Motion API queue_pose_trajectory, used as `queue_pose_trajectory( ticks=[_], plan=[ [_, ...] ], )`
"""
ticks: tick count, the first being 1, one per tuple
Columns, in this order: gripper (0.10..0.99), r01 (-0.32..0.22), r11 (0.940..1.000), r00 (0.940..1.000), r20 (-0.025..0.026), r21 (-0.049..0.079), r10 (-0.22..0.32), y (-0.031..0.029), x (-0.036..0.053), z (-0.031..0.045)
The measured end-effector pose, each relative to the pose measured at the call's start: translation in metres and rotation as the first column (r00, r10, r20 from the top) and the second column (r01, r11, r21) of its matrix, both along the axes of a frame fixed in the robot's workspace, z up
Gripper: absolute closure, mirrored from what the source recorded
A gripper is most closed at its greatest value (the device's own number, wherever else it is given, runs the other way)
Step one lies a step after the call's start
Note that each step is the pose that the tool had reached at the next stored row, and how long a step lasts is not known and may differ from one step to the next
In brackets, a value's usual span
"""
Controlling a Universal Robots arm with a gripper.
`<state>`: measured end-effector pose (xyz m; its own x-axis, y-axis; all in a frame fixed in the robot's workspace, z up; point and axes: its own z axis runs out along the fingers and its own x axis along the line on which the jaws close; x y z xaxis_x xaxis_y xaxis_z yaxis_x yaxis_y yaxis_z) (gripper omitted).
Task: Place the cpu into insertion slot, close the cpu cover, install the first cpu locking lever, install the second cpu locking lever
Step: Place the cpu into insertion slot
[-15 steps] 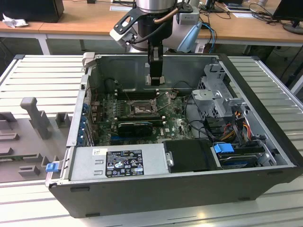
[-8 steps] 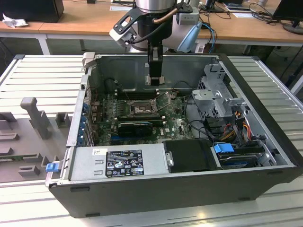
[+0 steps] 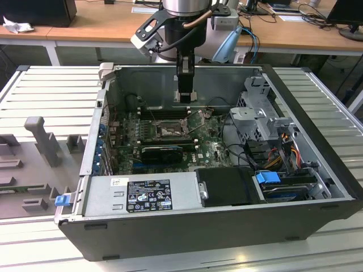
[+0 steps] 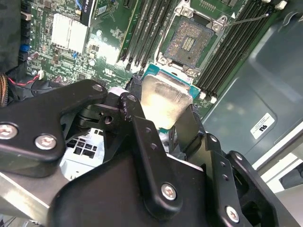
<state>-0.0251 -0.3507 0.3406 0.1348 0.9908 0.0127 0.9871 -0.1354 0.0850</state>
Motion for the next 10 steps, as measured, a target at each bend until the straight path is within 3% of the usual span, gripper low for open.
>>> queue_pose_trajectory(
  ticks=[10],
  plan=[
    [0.557, 0.024, 0.9997, 0.9997, 0.0000, 0.000, -0.024, 0.0000, -0.0001, -0.0007]
  ],
)
